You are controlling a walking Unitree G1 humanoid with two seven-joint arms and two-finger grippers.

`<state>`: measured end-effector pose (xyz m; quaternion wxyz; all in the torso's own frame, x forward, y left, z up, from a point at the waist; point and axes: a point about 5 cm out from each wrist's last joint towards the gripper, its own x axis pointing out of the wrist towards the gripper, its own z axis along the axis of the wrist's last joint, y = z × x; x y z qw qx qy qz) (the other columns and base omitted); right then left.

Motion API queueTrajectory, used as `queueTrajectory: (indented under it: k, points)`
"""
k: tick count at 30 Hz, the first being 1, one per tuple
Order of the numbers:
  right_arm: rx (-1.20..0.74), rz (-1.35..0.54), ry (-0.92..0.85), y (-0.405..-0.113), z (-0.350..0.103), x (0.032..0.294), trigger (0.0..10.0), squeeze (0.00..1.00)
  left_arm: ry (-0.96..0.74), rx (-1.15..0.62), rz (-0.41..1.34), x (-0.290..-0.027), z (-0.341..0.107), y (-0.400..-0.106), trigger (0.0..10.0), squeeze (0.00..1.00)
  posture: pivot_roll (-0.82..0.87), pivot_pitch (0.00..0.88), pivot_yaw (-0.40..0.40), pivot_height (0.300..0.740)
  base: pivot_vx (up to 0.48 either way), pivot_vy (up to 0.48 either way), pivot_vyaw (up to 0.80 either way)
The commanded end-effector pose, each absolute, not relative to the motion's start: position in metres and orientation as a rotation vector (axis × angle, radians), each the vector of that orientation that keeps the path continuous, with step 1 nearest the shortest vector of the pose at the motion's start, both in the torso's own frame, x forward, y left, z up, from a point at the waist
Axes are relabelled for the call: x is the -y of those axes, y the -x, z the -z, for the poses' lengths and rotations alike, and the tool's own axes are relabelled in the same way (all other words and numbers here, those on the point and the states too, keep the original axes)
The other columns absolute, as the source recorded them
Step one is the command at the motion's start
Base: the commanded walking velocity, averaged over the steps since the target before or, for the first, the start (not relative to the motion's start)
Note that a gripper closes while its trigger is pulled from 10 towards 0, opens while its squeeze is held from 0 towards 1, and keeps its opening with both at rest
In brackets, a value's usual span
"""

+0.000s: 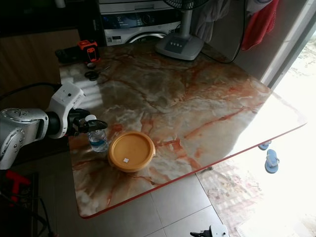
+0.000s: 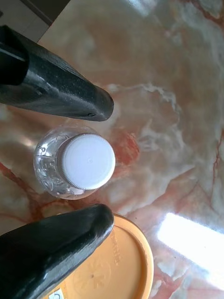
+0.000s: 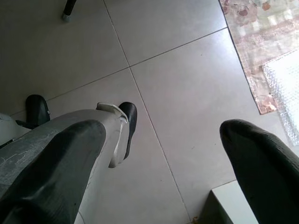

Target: Restocking fridge

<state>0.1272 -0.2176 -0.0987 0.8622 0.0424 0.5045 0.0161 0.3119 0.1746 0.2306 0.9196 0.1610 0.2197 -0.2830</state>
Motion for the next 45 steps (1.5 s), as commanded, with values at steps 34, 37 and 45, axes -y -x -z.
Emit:
queueTrajectory:
  k: [34,37,45]
  points:
    - [-1.081,-0.030,-0.086,-0.123,0.099,0.222,10.0,0.00,-0.349,-0.455,0.554,-0.174,-0.232,-0.314,0.0,0.00,0.03,0.077,-0.092,0.740,0.000,0.000,0.00]
    - [-1.081,-0.030,-0.086,-0.123,0.099,0.222,10.0,0.00,-0.349,-0.455,0.554,-0.174,-0.232,-0.314,0.0,0.00,0.03,0.077,-0.092,0.740,0.000,0.000,0.00]
    - [-1.097,-0.043,-0.084,-0.121,0.100,0.221,10.0,0.00,-0.340,-0.179,0.207,-0.192,-0.251,-0.320,2.8,0.00,0.03,0.078,-0.094,0.740,0.000,0.000,0.00]
